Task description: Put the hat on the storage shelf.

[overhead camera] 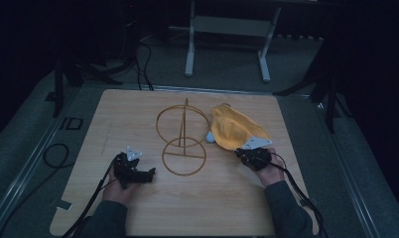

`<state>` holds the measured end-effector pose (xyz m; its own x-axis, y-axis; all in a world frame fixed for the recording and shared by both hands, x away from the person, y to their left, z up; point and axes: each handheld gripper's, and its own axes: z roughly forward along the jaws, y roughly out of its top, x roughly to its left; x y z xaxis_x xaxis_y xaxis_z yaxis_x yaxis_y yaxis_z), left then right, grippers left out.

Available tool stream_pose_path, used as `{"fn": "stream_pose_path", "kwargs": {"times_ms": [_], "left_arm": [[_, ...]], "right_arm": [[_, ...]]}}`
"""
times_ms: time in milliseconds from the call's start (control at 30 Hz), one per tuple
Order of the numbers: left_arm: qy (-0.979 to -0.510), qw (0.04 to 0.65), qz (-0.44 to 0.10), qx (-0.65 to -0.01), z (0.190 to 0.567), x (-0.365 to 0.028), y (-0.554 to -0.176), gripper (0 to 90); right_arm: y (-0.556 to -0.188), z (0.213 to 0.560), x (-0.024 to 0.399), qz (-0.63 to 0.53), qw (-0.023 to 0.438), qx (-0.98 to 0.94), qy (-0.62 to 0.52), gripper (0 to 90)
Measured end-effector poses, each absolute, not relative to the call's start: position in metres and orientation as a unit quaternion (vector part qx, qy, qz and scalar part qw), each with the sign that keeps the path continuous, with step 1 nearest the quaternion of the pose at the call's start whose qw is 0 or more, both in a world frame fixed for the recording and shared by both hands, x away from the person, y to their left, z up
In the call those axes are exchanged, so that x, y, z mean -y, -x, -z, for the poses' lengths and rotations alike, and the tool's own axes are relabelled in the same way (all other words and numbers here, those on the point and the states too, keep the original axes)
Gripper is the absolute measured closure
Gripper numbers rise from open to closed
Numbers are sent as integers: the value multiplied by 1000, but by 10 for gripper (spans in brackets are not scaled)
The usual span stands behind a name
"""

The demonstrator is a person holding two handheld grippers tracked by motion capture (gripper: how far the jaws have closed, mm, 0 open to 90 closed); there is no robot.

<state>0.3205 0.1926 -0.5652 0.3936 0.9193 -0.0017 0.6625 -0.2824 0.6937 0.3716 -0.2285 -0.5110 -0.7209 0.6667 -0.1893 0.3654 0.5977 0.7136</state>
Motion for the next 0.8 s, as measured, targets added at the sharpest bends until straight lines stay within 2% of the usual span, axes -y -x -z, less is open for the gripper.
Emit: {"fn": "stream_pose_path", "kwargs": {"times_ms": [333, 667, 800], "left_arm": [[-774, 313, -205, -511, 565, -193, -320, 19], [-774, 312, -205, -511, 565, -193, -321, 19], [-775, 312, -204, -510, 565, -193, -321, 19]], "right_arm": [[-371, 485, 229, -349, 217, -865, -286, 831], [-375, 448, 230, -369, 245, -851, -281, 837], [-373, 422, 236, -400, 261, -831, -286, 837]]}}
